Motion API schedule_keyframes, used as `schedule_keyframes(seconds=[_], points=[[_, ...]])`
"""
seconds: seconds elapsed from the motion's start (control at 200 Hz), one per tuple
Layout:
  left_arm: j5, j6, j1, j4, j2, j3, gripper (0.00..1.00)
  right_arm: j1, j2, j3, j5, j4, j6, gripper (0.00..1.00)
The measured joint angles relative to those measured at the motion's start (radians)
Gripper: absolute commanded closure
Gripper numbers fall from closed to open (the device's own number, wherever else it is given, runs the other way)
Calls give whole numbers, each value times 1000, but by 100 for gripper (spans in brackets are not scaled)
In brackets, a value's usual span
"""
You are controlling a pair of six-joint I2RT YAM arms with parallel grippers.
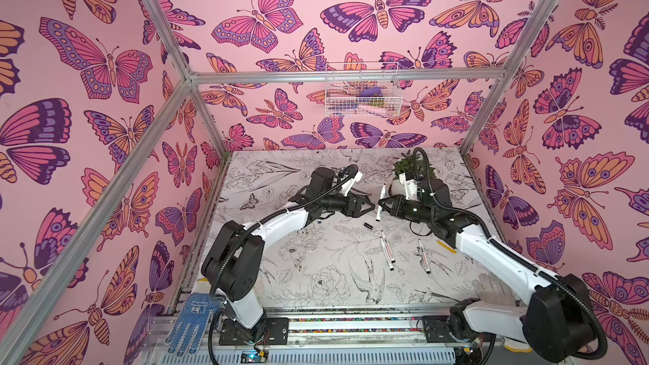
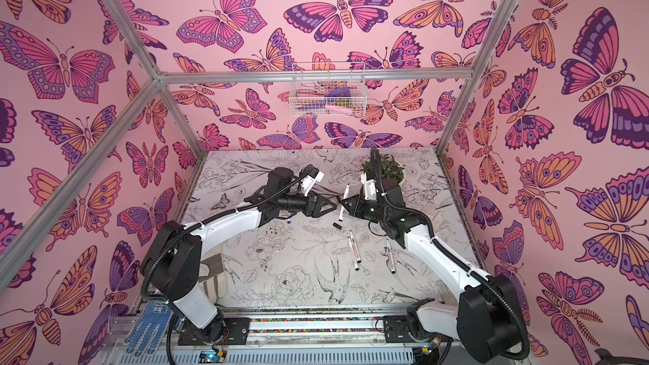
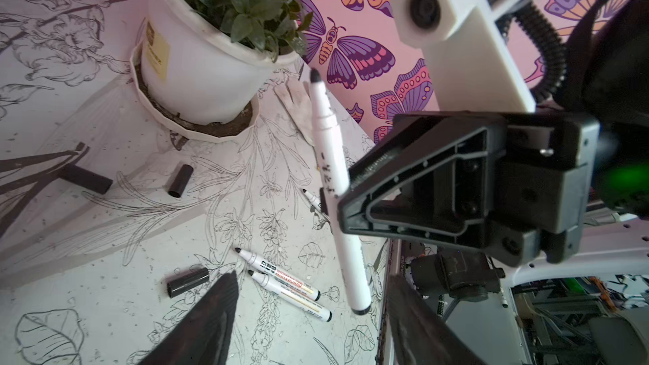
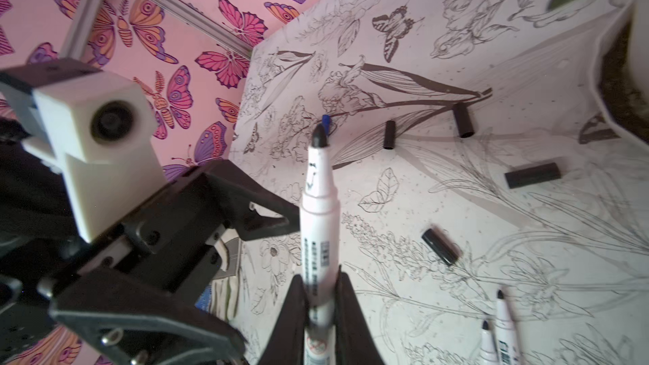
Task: Insert the pens into the pen caps
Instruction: 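Grasp the white marker with the left gripper while the right gripper holds it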
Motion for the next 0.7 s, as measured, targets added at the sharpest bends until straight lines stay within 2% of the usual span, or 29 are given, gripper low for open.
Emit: schedule_keyframes(seconds=[0.125, 0.325, 0.491, 0.701], points=[[6, 17, -24, -4, 0, 11, 33, 0, 10, 0, -41, 60, 35, 97], [2, 30, -36, -11, 24, 53, 52, -3, 16, 0, -77, 85, 51, 97], [3, 40, -36, -16, 58, 85, 55, -6, 16, -2, -85, 117, 68, 97], [0, 29, -45, -21, 62, 91, 91, -8, 16, -11, -79, 135, 83, 94]])
